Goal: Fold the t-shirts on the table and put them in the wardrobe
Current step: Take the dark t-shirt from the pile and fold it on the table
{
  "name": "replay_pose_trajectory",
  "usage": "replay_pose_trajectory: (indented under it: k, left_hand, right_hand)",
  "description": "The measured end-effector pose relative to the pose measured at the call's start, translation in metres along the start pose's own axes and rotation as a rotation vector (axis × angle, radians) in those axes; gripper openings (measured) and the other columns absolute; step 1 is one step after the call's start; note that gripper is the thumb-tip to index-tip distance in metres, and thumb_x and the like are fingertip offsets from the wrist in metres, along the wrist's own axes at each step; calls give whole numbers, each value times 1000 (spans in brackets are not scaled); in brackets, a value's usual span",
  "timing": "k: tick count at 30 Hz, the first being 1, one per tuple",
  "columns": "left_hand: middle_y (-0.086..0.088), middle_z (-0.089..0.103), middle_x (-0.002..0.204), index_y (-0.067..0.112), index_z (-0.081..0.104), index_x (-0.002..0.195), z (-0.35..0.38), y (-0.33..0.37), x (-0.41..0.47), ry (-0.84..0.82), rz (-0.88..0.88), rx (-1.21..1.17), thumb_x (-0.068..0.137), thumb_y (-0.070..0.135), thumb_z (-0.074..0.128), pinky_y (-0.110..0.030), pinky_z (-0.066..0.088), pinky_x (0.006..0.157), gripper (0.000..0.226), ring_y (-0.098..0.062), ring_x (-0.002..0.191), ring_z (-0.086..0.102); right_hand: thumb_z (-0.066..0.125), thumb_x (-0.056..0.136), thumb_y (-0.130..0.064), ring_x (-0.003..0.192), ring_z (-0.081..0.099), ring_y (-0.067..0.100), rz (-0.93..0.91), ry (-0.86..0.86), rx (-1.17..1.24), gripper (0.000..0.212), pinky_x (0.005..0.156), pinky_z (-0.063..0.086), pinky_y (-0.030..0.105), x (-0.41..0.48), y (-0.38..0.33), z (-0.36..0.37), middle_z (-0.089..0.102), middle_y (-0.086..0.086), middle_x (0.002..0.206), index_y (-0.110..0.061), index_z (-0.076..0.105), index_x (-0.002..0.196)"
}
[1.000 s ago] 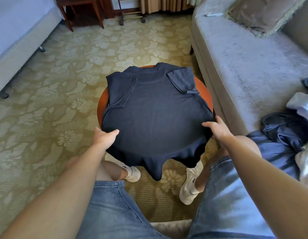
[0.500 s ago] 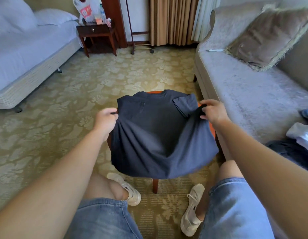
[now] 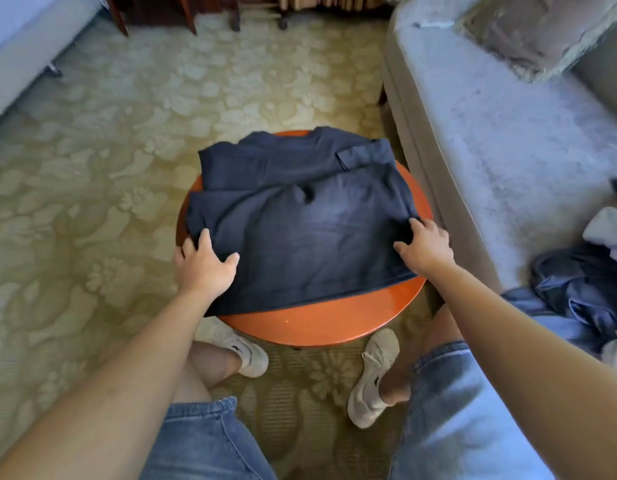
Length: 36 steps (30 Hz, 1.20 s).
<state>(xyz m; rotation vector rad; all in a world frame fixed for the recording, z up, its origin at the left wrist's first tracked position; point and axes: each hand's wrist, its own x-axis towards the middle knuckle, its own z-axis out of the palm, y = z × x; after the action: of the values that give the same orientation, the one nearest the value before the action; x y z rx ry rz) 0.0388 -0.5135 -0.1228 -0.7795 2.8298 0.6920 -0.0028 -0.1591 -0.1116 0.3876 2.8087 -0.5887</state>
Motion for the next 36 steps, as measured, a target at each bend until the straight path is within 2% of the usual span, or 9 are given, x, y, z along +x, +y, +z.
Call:
replay_pose_trajectory:
  k: [3,7,13,19,22,25,31,33,36]
  left_hand:
    - [-15,21,157,19,25,153,13,-1,-8,121,30,25,94,50,52,-50,17,116,71,-36,145,13]
    - [-17,38,145,14,47,141,24,-5,-13,290,66,56,93,47,55,-53,30,106,60,-38,134,31]
    - [-17,41,142,17,39,144,19,-2,-8,301,33,-14,88,46,63,-53,30,104,68,-38,130,35]
    - [-7,47,146,23,24,150,-17,-13,-4,108,-116,-350,80,42,71,-47,38,106,87,-34,132,45]
    - [-12,43,148,11,26,149,-39,-13,-11,-36,-224,-292,88,26,68,-41,36,104,75,-34,133,42]
    - [-14,42,148,8,28,148,-53,-19,-20,-169,-272,-196,88,15,66,-38,37,100,72,-34,132,42]
    - [-9,44,147,23,29,150,-69,-17,-46,-103,-183,-405,87,9,64,-40,43,102,73,-32,126,49]
    - [-8,53,136,26,36,143,-74,-11,-55,-114,-155,-481,86,13,68,-43,52,91,67,-30,111,59]
    - [-9,59,108,21,44,127,-84,2,-68,-126,-81,-548,89,10,67,-27,48,57,46,-20,79,60]
  right_hand:
    - [61,91,-42,139,24,35,31,49,-18,70,107,32,53,2,2,3,28,7,153,-21,28,149]
    - [63,90,-43,139,21,34,1,40,10,78,108,30,52,8,7,2,25,4,156,-22,22,153]
    - [68,87,-42,136,28,37,37,35,59,85,110,33,52,13,3,1,28,8,151,-24,19,154]
    - [80,76,-40,122,52,38,96,-35,220,88,98,46,47,9,9,-17,50,13,139,-16,30,144]
    - [70,88,-26,129,48,35,148,70,419,65,103,38,40,-4,15,-23,50,16,142,-4,40,142]
    - [60,90,-9,121,52,40,177,117,518,52,102,43,48,-16,18,-24,52,22,136,2,45,138]
    - [64,88,-4,93,61,30,83,105,773,49,84,55,47,-48,6,-36,54,13,122,-9,45,134]
    - [65,88,-2,77,59,30,43,65,812,46,70,51,44,-58,4,-39,56,16,113,-7,45,129]
    - [67,88,-6,59,53,24,10,42,847,43,55,46,36,-72,4,-42,56,16,111,-9,46,125]
